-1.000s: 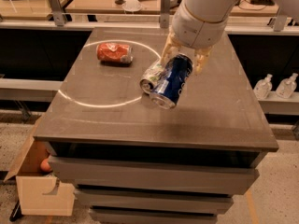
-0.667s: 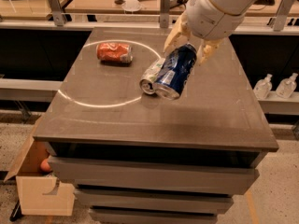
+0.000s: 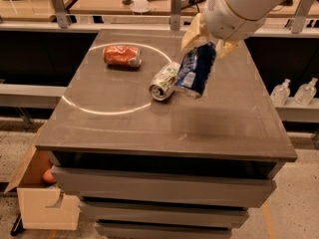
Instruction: Place pepsi can upright
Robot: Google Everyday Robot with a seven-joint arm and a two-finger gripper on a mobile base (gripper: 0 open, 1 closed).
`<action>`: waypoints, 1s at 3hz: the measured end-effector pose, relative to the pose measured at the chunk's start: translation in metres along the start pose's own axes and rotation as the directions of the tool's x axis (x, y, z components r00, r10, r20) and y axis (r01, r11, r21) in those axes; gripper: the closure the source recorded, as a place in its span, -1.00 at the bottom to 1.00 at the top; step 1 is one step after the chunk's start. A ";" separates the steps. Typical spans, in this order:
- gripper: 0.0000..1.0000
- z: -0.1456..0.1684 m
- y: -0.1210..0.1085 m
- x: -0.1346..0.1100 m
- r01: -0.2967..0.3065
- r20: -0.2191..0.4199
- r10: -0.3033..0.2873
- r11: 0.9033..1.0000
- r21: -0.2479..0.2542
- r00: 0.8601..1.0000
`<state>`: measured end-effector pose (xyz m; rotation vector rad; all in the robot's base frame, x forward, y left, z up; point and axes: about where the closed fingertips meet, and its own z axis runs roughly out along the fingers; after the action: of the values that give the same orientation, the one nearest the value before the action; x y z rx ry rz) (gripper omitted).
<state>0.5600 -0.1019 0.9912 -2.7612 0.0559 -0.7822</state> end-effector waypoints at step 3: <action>1.00 0.001 0.026 0.052 0.387 -0.371 -0.338 0.920 0.064 0.865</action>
Offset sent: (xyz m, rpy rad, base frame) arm 0.0518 -0.0445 0.0494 -0.2335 -0.6015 0.4104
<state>0.6062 -0.1326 1.0101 -2.4954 -0.4469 -1.3213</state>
